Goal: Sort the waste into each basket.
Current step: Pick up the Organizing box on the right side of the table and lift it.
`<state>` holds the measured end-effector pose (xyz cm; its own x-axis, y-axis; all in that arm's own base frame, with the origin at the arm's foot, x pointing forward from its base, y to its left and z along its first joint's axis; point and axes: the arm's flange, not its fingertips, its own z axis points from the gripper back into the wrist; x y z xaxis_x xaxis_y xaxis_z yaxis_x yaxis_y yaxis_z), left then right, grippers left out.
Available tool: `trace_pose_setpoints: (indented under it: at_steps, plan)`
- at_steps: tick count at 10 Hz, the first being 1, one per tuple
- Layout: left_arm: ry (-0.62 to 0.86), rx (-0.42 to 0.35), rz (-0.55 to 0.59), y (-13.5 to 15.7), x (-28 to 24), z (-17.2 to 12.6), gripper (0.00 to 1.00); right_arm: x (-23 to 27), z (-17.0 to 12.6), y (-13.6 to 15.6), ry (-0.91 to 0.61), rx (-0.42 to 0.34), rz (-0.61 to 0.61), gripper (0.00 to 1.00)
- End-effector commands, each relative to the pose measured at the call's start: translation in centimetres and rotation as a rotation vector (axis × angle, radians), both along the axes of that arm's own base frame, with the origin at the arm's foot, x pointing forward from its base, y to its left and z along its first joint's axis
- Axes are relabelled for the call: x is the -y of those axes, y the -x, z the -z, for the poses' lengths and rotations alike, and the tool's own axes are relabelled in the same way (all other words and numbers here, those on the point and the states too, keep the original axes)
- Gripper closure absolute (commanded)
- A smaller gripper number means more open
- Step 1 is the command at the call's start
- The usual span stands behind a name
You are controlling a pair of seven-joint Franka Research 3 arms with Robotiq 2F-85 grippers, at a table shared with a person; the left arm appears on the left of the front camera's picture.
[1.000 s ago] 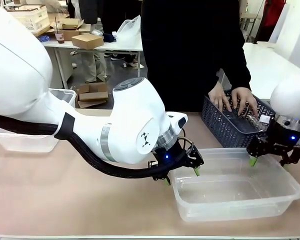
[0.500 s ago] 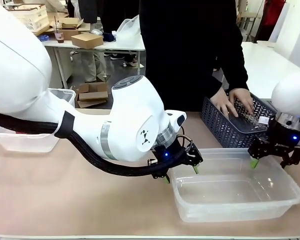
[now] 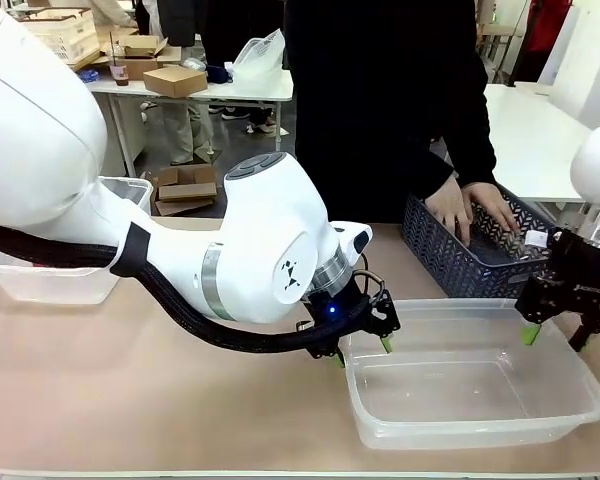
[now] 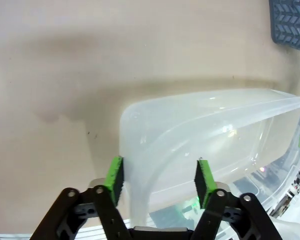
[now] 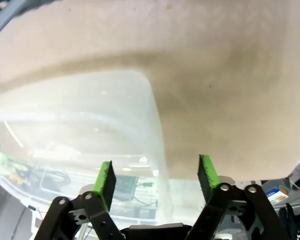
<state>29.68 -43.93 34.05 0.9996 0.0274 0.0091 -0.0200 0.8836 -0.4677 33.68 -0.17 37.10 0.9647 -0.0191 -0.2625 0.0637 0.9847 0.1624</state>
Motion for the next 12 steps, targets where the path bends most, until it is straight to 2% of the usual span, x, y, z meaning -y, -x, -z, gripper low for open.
trace_pose_setpoints:
  at_steps: [1,2,3,4,5,8,10,12]
  plan:
    - [0.005,-0.001,-0.012,-0.1,-0.2,0.1,1.00,-1.6,9.3,20.1,-0.021,0.037,-0.040,1.00]
    - [0.006,0.001,-0.012,-0.1,-0.3,0.1,1.00,-1.9,9.5,20.1,-0.016,0.024,-0.058,0.65]
    - [0.008,0.001,-0.009,-0.2,-0.3,0.0,1.00,-2.0,9.6,20.1,-0.012,0.023,-0.063,1.00]
    - [0.016,0.003,-0.012,-0.3,-0.3,0.0,0.96,-2.0,9.6,20.1,-0.009,0.021,-0.069,1.00]
    - [0.018,0.006,-0.011,-0.2,-0.3,0.0,1.00,-2.0,10.0,20.2,0.003,0.019,-0.079,1.00]
    - [0.030,0.011,-0.006,0.0,-0.5,-0.2,1.00,-2.1,11.1,20.2,0.006,0.012,-0.063,1.00]
    - [0.045,0.021,-0.003,0.1,-0.8,-0.6,1.00,-1.9,10.9,20.1,0.028,0.026,-0.048,1.00]
    - [0.067,0.053,0.003,0.4,-1.6,-2.4,1.00,-2.0,8.9,19.4,0.048,0.056,-0.032,1.00]
